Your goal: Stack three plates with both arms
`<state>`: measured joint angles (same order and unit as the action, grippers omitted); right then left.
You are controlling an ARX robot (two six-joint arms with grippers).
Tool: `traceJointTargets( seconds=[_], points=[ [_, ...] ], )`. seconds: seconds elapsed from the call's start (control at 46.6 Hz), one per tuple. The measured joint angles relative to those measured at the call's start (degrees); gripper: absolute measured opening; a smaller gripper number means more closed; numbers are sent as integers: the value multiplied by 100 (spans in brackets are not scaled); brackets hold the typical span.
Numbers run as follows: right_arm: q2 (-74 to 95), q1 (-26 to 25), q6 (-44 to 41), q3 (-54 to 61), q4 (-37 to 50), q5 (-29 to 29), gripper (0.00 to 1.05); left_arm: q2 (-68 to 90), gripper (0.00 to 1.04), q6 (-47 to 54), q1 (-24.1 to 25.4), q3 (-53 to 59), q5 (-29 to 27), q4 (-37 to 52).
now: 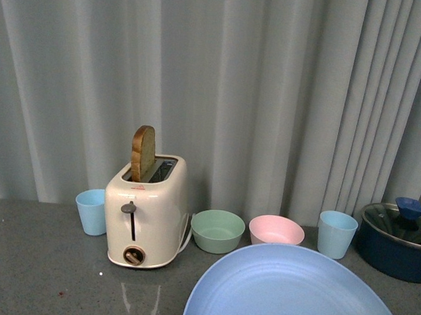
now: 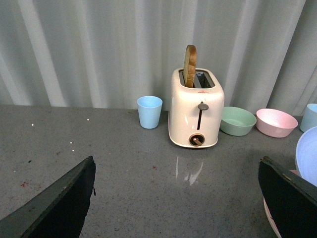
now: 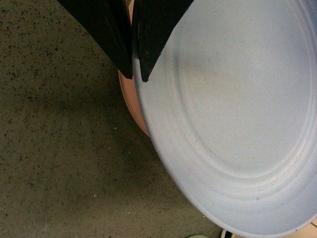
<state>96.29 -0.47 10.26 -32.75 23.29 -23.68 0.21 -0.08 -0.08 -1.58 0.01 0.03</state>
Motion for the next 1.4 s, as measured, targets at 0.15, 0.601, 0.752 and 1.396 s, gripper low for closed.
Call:
traceJointTargets(
  seconds=[0.15, 0.601, 0.752, 1.396],
  points=[
    [186, 15, 105, 133, 181, -68, 3, 0, 98, 0, 0, 0, 0, 0],
    [1014, 2, 361, 164, 527, -149, 3, 0, 98, 0, 0, 0, 0, 0],
    [1161, -42, 413, 55, 529, -157, 3, 0, 98, 0, 0, 0, 0, 0],
    [1502, 140, 544, -245, 459, -184, 3, 0, 98, 0, 0, 0, 0, 0]
  ],
)
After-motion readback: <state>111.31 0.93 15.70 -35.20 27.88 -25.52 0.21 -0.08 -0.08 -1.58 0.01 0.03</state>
